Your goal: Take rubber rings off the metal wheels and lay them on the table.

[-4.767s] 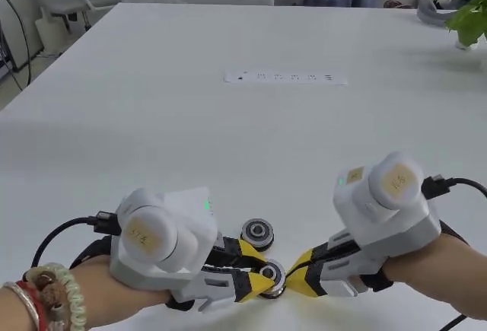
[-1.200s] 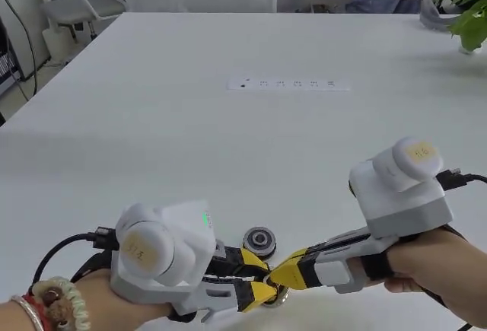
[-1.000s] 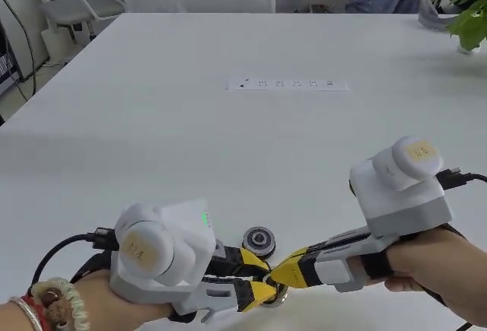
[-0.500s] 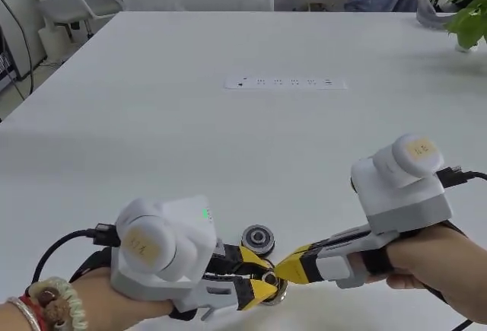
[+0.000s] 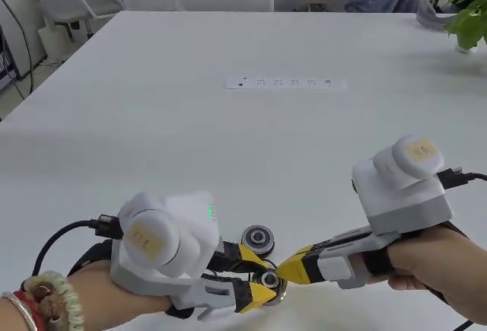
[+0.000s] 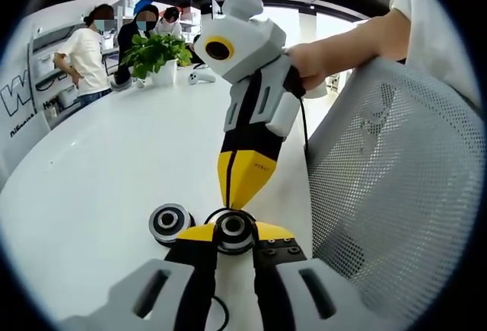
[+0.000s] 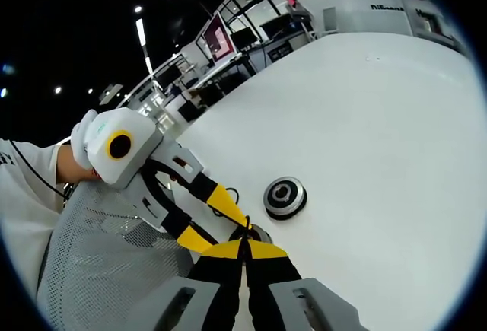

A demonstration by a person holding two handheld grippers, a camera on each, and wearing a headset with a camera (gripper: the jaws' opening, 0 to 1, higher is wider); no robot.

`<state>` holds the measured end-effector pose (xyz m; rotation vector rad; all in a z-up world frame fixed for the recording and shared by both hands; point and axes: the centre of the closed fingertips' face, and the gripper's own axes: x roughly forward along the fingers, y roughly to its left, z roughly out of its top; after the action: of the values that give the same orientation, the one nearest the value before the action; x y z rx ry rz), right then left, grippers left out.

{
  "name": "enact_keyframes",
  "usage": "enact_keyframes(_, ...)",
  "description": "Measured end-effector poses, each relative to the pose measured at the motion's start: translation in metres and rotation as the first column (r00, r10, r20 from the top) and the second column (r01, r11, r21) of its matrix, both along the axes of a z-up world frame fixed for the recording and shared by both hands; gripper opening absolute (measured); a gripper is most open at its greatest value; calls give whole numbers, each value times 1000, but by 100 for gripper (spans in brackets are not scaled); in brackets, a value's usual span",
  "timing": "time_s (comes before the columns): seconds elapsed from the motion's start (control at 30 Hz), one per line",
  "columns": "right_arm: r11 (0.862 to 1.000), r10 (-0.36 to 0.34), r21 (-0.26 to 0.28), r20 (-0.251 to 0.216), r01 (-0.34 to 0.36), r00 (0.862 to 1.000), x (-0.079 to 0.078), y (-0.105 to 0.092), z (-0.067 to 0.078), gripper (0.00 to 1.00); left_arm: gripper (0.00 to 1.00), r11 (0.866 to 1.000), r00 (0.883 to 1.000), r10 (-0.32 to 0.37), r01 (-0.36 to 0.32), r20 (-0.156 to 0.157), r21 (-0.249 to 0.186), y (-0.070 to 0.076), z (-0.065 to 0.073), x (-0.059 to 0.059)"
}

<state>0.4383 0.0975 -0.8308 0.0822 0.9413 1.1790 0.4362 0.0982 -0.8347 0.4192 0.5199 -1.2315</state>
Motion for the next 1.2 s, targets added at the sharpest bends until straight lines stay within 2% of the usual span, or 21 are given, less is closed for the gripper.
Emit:
enact_keyframes(0.1,1000,-5,2,-4,5,1000,1,-1,0,0,15,1000,1000,7,-7,-10,-15,-1,5,1)
enact_keyframes(0.3,1000,-14,2,-8,14,1000,1,-1,0,0,15,1000,1000,6,-6,-8,-22,-2,10,0)
enact_keyframes(0.33,1000,-14,-2,-5,14,1000,2,-2,0,0,16,999,1000,12,-12,-15,-32,-2,12,0)
enact_keyframes(0.43,1000,-19,-6,1,19,1000,3,-2,-1,0,23,999,1000,14,-15,-12,-46,-3,19,0)
enact_keyframes(0.53,1000,-23,-2,0,23,1000,4,-2,0,0,23,998,1000,22,-22,-8,-62,-3,24,1)
enact_keyframes(0.67,1000,-22,0,1,22,1000,4,-2,1,0,24,997,999,25,-27,-25,-68,-2,28,0)
enact_keyframes(0.77,1000,-24,2,-1,24,1000,4,-2,0,0,25,998,1000,17,-17,-8,-66,-1,33,-2)
enact_keyframes(0.9,1000,-21,2,-4,21,1000,3,-2,0,0,29,999,1000,-1,1,-6,-53,-1,37,-6)
enact_keyframes(1.0,1000,-20,3,-4,20,1000,3,-2,0,0,31,999,999,-38,38,23,-19,0,39,-10)
enact_keyframes(1.2,1000,-21,3,-4,21,1000,3,-1,1,0,33,998,998,-52,53,41,-25,0,53,-9)
